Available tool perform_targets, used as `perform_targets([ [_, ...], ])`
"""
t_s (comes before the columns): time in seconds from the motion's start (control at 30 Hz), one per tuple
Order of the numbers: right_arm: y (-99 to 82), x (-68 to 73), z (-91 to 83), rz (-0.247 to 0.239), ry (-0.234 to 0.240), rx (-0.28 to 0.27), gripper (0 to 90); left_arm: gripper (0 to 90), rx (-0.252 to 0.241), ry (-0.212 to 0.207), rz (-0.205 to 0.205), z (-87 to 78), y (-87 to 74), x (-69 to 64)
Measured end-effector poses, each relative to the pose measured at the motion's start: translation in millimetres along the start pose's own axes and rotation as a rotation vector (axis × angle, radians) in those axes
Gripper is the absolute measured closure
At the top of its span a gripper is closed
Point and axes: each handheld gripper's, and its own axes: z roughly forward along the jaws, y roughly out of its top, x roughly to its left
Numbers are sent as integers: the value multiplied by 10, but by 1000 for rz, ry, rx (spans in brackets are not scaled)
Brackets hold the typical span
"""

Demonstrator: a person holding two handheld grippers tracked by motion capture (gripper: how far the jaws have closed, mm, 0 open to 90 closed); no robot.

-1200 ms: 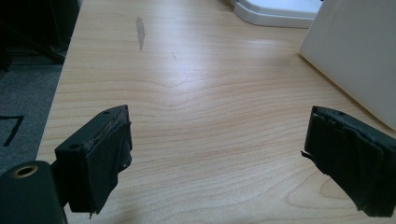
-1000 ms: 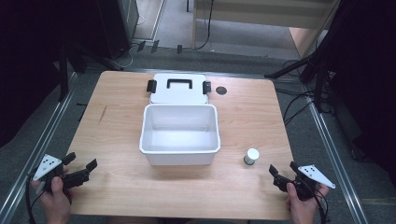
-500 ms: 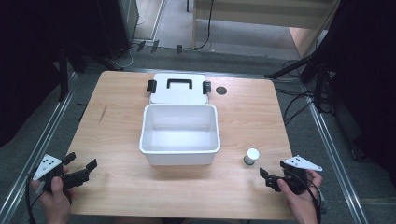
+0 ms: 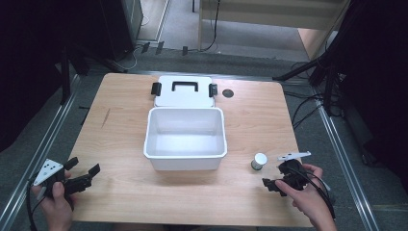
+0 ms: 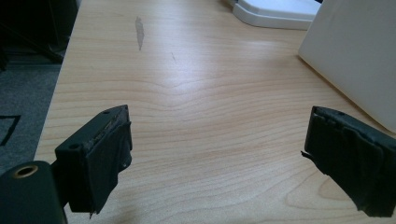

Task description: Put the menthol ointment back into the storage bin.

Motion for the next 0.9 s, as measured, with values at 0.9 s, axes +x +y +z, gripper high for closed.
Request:
perform_targets([
  [0.9,708,260,48,-108,-60,309,197,83,0,-5,-17,6,2,12],
])
